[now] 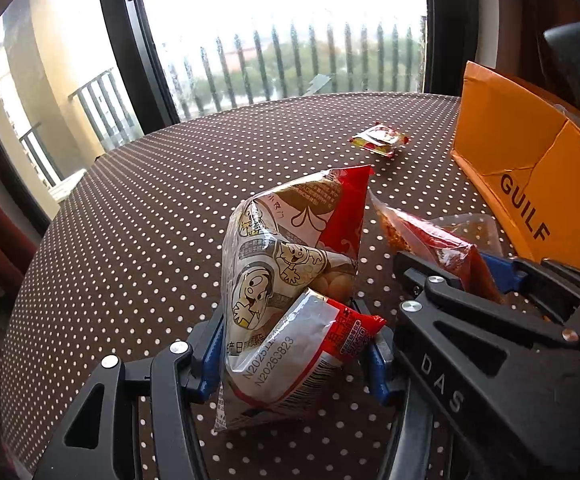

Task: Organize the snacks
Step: 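Lift both held packets and carry them toward the box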

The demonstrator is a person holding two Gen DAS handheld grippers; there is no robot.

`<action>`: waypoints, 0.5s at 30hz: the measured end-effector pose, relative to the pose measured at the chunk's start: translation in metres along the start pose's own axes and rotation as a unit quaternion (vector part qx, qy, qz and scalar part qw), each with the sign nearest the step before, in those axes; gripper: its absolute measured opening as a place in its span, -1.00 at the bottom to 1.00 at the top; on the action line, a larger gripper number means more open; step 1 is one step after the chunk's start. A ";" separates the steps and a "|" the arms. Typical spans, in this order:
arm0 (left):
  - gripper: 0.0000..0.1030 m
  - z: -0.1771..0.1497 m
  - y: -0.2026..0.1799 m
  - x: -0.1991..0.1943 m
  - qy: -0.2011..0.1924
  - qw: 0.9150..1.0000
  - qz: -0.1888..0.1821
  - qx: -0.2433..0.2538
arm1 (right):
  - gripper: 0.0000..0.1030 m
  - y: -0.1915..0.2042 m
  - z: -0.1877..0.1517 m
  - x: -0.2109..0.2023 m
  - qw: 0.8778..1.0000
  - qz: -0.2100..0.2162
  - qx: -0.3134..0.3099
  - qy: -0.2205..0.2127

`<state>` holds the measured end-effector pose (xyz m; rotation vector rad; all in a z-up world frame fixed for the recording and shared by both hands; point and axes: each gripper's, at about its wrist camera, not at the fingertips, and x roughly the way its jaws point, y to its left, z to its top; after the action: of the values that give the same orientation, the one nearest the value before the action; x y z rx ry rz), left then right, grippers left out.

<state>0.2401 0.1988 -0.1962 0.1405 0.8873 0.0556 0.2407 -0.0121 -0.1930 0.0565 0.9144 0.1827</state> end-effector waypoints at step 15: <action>0.10 -0.007 0.003 -0.040 -0.022 0.998 -0.035 -0.037 | -0.28 0.010 -0.002 -0.036 0.999 0.019 -0.016 -0.023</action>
<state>0.2098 0.1984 -0.1692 0.0420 0.8436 0.0194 0.2160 -0.0093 -0.1649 0.0487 0.8649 0.2310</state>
